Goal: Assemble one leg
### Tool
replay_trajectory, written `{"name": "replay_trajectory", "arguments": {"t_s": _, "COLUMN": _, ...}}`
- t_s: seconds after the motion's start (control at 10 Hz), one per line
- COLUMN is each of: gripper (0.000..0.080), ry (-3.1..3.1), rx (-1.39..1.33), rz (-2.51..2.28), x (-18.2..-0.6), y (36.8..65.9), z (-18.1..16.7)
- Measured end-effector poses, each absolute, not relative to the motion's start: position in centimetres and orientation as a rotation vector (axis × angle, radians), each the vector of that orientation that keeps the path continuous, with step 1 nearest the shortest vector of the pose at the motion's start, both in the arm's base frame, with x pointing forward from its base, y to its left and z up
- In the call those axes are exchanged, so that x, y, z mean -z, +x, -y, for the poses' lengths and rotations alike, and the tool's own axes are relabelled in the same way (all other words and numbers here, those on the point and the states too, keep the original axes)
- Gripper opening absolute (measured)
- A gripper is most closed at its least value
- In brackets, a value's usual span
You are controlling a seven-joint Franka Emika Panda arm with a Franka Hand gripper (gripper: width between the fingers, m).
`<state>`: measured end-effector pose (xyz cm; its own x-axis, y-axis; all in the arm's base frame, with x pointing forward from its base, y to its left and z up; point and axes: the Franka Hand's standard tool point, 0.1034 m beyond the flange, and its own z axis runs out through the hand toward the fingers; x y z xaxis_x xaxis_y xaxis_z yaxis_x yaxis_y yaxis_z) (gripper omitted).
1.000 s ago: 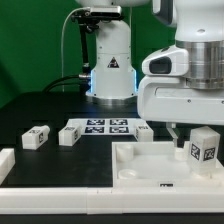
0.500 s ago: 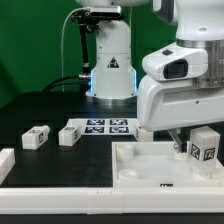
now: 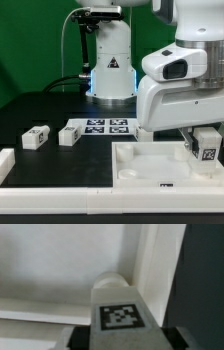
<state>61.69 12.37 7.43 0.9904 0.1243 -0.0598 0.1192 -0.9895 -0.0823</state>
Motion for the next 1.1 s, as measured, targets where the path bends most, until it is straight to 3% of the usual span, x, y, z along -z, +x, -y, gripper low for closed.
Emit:
{"name": "replay_trajectory", "arguments": {"t_s": 0.2, "gripper": 0.0294, "ry": -3.066, "rx": -0.051, "rz": -0.029, "x": -7.49, "y": 61.76, "z": -12.46}}
{"name": "replay_trajectory", "arguments": {"t_s": 0.8, "gripper": 0.0294, "ry": -2.732, "rx": -0.075, "rz": -1.472, "x": -7.23, "y": 61.41, "z": -12.43}}
{"name": "replay_trajectory", "arguments": {"t_s": 1.1, "gripper": 0.0294, "ry": -2.555, "rx": -0.097, "rz": -1.743, "x": -7.20, "y": 61.36, "z": -12.71}}
